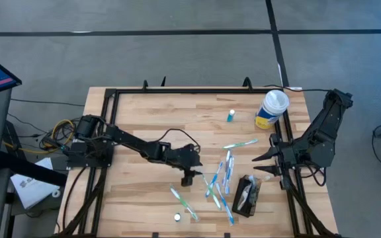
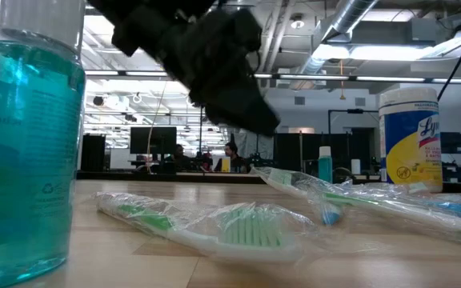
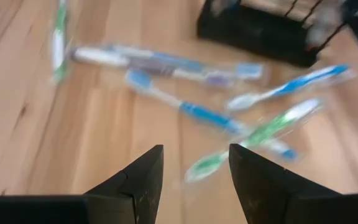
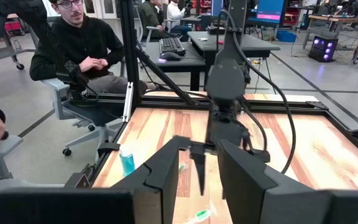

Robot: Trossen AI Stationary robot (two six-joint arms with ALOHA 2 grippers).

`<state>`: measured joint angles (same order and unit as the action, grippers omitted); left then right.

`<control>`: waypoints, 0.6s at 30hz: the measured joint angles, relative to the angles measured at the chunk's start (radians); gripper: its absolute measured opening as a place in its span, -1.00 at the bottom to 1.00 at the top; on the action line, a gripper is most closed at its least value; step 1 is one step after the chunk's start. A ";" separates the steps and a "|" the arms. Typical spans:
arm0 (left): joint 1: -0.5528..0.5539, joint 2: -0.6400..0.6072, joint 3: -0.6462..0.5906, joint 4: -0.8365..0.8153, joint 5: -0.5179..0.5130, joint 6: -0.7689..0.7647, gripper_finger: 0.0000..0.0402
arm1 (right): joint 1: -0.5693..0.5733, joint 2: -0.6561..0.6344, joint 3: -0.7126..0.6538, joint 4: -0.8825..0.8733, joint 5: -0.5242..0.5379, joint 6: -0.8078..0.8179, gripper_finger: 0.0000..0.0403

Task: Pick & Place toothbrushing station
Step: Put the green toothbrush into the black wire organizer

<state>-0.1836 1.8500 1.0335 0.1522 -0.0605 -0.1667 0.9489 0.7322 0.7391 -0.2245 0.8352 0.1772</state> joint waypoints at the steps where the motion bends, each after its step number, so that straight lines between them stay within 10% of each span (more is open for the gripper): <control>1: 0.005 0.000 -0.013 0.003 0.000 0.000 -0.12 | 0.000 0.000 0.000 0.000 0.000 0.000 -0.49; 18: -0.007 0.028 -0.054 0.024 -0.039 0.002 -0.12 | 0.000 0.000 0.000 0.000 0.000 0.000 -0.49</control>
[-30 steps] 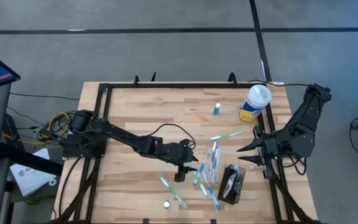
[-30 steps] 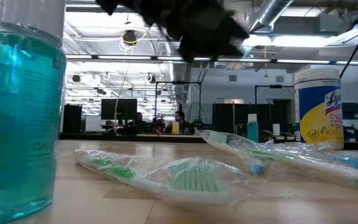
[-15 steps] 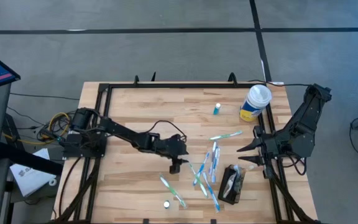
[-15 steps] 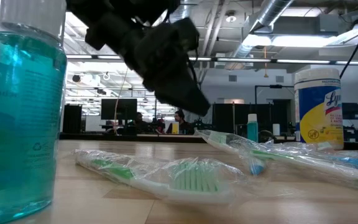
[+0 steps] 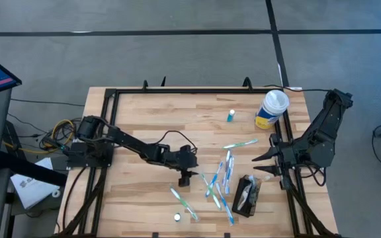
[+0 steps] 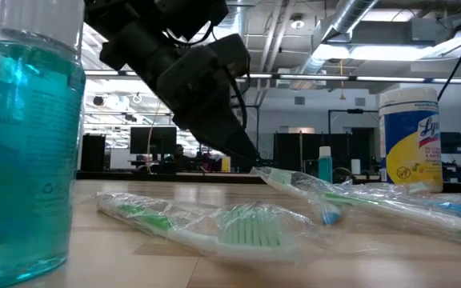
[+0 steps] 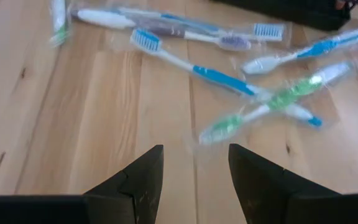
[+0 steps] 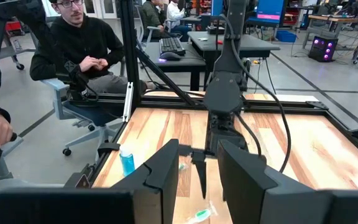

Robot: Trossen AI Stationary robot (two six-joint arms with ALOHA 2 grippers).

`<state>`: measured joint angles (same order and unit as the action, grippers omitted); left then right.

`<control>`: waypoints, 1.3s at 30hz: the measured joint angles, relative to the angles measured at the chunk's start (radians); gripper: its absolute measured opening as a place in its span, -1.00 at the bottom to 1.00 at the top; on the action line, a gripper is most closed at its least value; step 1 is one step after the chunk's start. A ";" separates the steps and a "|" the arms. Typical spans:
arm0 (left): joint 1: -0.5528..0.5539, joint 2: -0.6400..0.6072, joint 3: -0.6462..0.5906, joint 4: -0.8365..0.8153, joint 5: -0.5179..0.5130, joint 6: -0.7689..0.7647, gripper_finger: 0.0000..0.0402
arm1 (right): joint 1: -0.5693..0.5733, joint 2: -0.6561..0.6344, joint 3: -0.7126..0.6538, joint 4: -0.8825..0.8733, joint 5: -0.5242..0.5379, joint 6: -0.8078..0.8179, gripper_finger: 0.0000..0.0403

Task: Pick & Place toothbrushing station
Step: Put the green toothbrush into the black wire organizer

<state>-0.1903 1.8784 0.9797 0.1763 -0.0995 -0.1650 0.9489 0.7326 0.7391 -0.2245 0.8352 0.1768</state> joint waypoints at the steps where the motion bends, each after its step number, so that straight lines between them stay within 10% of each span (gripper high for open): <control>1: -0.001 0.004 0.000 -0.004 -0.004 0.000 -0.12 | 0.000 0.000 0.000 0.000 0.000 0.000 -0.49; 30: -0.002 0.090 0.001 0.149 -0.008 0.008 -0.13 | 0.000 0.000 -0.001 0.000 0.000 0.000 -0.49; 39: -0.002 0.090 0.001 0.166 -0.008 0.009 -0.59 | 0.000 0.000 -0.001 0.000 0.000 0.000 -0.49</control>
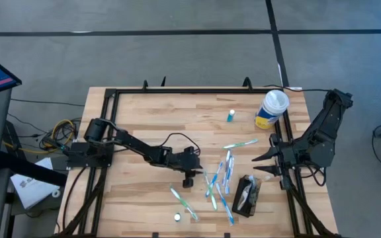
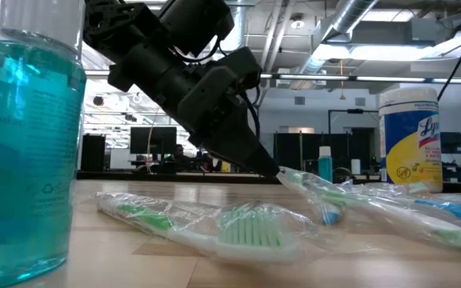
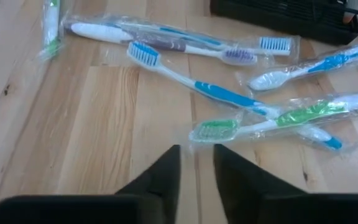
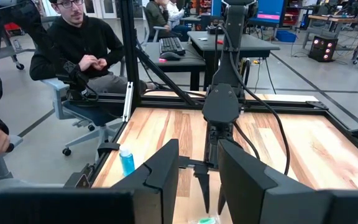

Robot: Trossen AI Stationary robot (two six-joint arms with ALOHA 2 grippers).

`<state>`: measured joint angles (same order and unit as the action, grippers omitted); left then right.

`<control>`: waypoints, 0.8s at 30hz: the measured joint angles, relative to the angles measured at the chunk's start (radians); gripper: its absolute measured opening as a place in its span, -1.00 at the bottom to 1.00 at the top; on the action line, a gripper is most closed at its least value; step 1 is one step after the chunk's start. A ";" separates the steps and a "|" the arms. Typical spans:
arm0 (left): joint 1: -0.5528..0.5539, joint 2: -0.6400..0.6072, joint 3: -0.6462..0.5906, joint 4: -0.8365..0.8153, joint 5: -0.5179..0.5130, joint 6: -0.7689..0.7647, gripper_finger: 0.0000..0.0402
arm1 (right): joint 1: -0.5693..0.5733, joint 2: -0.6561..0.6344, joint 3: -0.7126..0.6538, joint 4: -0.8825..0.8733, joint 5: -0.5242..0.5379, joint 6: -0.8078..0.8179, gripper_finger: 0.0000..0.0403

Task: Pick & Place toothbrushing station
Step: Put the green toothbrush into the black wire organizer

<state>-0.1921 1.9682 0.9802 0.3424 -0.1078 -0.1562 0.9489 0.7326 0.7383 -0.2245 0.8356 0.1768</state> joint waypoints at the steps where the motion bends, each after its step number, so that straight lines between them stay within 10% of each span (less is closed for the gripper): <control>1: 0.000 0.000 0.000 -0.001 0.000 0.000 -0.68 | 0.000 0.000 0.000 0.000 0.000 0.000 -0.49; 5: 0.000 0.000 0.000 -0.001 -0.012 0.001 -0.96 | 0.000 0.000 0.000 0.000 0.000 0.000 -0.49; 24: -0.006 -0.060 0.000 0.116 -0.038 0.051 -1.00 | 0.000 0.001 0.000 0.000 0.000 0.016 -0.49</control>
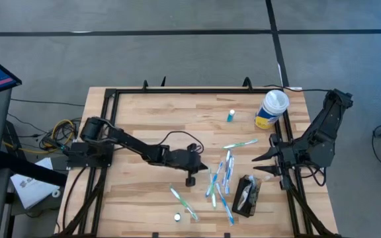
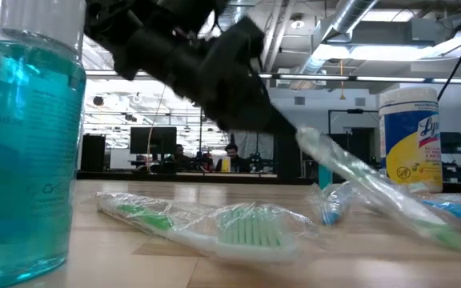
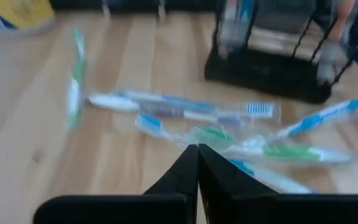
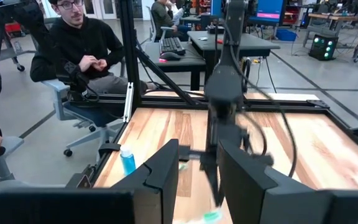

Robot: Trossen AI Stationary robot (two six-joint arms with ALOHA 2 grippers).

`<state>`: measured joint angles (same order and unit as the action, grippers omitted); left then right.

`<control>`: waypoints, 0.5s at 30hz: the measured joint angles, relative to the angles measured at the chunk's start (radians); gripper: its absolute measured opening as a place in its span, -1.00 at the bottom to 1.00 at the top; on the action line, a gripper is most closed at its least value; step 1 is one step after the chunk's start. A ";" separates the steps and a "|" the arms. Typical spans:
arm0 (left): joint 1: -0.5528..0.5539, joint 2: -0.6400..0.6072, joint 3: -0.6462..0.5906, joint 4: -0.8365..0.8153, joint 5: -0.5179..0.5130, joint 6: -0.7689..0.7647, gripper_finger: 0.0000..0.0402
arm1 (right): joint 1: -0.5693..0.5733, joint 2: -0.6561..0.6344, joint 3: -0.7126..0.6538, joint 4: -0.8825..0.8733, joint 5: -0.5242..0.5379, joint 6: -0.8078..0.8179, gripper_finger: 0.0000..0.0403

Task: Pick & Place toothbrushing station
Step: Put the green toothbrush into the black wire organizer

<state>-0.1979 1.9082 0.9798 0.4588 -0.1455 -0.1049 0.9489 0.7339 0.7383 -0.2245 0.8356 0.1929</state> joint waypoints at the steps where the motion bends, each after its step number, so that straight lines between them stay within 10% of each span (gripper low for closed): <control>1: -0.001 -0.018 0.000 0.009 -0.007 0.014 -1.00 | -0.001 0.002 0.000 0.000 0.000 0.009 -0.49; 15: -0.033 -0.293 0.001 0.070 -0.137 0.236 -1.00 | -0.050 0.026 0.000 0.000 0.002 0.018 -0.49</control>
<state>-0.2314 1.6152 0.9810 0.5287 -0.2829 0.1307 0.8986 0.7598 0.7386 -0.2249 0.8374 0.2104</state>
